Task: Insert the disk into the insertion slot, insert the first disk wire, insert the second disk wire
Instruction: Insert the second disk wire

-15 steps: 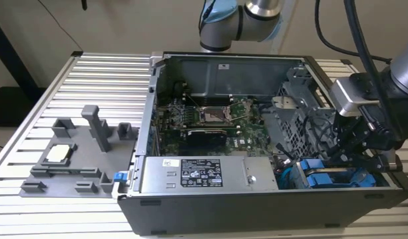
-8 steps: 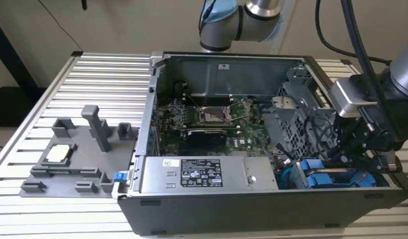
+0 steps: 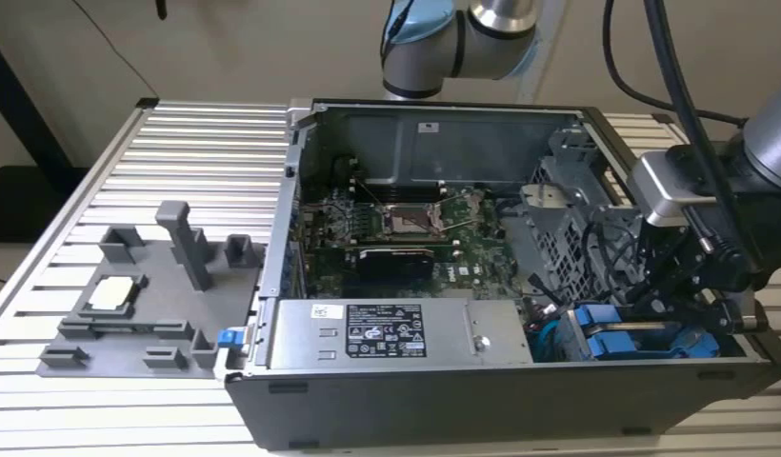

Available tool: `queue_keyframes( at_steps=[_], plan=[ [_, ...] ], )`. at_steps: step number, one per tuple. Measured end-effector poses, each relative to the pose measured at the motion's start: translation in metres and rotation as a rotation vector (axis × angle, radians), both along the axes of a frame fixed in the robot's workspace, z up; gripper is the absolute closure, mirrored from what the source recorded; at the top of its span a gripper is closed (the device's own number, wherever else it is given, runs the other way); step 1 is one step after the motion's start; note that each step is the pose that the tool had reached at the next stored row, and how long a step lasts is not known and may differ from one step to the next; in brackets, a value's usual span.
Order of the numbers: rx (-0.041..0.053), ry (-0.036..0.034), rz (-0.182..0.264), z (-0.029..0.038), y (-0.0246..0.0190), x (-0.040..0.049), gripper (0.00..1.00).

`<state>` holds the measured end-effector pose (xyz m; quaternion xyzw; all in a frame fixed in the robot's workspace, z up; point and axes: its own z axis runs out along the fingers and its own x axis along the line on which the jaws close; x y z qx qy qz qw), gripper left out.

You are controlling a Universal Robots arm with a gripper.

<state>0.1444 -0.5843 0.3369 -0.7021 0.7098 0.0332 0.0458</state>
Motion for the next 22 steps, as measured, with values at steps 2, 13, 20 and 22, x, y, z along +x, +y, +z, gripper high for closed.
queue_keyframes(
  at_steps=[2,13,20,22],
  plan=[
    [0.0000,-0.0001,0.000,-0.0001,0.0000,0.0000,0.82],
    [-0.0059,0.0011,0.000,0.0241,0.0000,0.0000,0.76],
    [-0.0106,0.0011,0.000,0.0406,0.0000,0.0000,0.76],
    [-0.0107,0.0012,0.000,0.0408,0.0000,0.0000,0.76]
  ],
)
